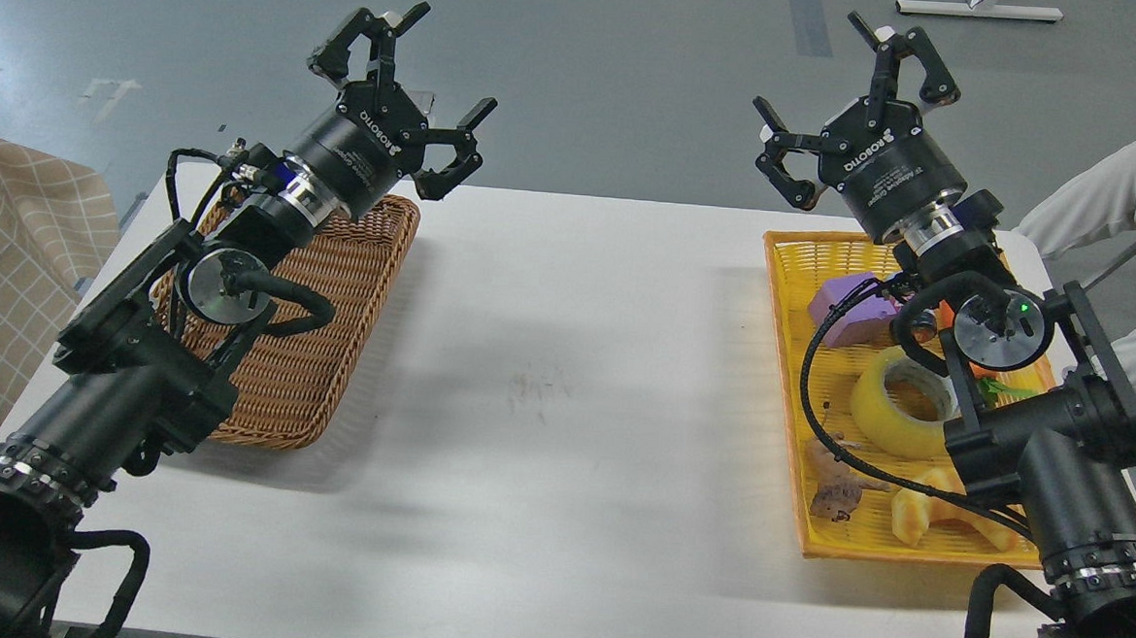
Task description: Place and transfer tape with both arms
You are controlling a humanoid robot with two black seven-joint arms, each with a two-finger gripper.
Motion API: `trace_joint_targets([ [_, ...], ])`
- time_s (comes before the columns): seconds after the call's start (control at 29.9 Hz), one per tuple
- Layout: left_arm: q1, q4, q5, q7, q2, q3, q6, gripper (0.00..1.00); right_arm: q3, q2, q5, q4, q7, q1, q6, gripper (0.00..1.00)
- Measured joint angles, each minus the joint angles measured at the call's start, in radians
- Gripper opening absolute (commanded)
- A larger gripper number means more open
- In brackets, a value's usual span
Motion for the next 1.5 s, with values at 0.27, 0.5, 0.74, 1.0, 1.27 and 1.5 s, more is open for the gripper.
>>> trace_joint_targets([
  [0.27, 0.0, 0.0, -0.001, -0.004, 0.006, -0.003, 0.0, 0.98, -0.013, 0.0, 0.0, 0.0, 0.0, 0.004, 0.0, 1.0],
  [0.5, -0.001, -0.001, 0.001, 0.0, 0.009, -0.004, 0.0, 0.98, -0.013, 0.0, 0.0, 0.002, 0.002, 0.004, 0.0, 1.0],
  [0.74, -0.003, -0.003, 0.0, -0.004, 0.005, -0.006, 0.0, 0.98, -0.015, 0.0, 0.0, 0.009, 0.002, 0.004, 0.0, 1.0],
  [1.0, -0.01, -0.005, 0.002, -0.004, 0.01, -0.005, 0.0, 0.98, -0.016, 0.0, -0.001, 0.014, 0.002, 0.004, 0.0, 1.0],
  [1.27, -0.01, -0.014, 0.003, -0.006, 0.013, -0.005, 0.0, 0.98, -0.016, 0.0, -0.002, 0.009, 0.002, -0.003, 0.0, 1.0],
  [1.5, -0.007, -0.012, 0.002, -0.007, 0.012, -0.006, 0.0, 0.98, -0.016, 0.0, -0.002, 0.008, 0.002, -0.004, 0.0, 1.0],
])
